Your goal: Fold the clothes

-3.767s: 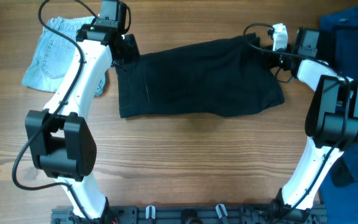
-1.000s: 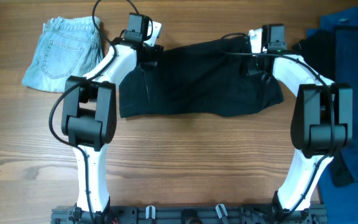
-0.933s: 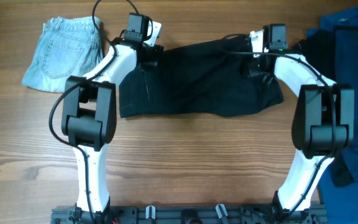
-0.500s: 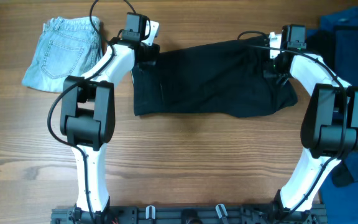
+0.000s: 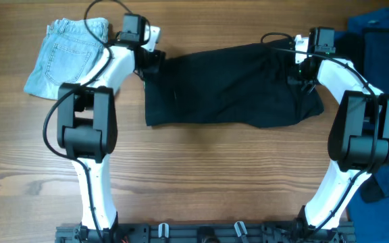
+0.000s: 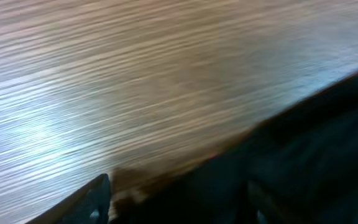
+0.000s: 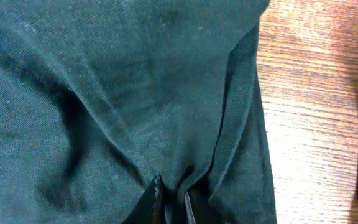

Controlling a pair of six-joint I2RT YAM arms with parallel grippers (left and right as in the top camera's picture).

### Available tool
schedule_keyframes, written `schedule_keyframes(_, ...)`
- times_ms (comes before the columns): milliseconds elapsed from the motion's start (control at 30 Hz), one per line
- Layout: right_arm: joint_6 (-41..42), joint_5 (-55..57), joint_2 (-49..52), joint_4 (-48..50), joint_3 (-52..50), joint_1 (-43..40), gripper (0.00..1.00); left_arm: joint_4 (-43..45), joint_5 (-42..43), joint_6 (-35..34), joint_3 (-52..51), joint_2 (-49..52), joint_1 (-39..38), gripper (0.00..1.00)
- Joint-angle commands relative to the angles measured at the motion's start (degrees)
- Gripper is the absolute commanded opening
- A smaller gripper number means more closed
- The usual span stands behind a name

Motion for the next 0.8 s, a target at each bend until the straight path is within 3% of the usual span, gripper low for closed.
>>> schedule_keyframes(0, 0.72, 1.44, 1.27, -1.66, -1.09, -1.14, 0.11, -0.26, -0.20, -7.28, 0.15, -3.32, 3.32, 0.68)
schedule_keyframes(133, 0.72, 1.46, 1.27, -1.70, -1.09, -1.14, 0.12, -2.45, 6.67, -7.19, 0.15, -3.32, 4.20, 0.58)
schedule_keyframes(233, 0.74, 1.44, 1.27, -1.73, -1.09, -1.14, 0.12, -4.33, 8.15, -7.21, 0.15, -3.32, 4.20, 0.37)
schedule_keyframes(300, 0.72, 1.44, 1.27, -1.68, -1.09, -1.14, 0.13, -5.49, 8.55, -7.23, 0.15, -3.32, 4.17, 0.34)
schedule_keyframes(500, 0.70, 1.46, 1.27, -1.68, -1.09, -1.14, 0.13, -7.17, 12.61, -7.28, 0.15, -3.63, 4.48, 0.04)
schedule_keyframes(767, 0.72, 1.46, 1.27, -1.73, -1.09, -1.14, 0.12, -9.22, 11.63, -11.69, -1.11, -3.63, 8.44, 0.04)
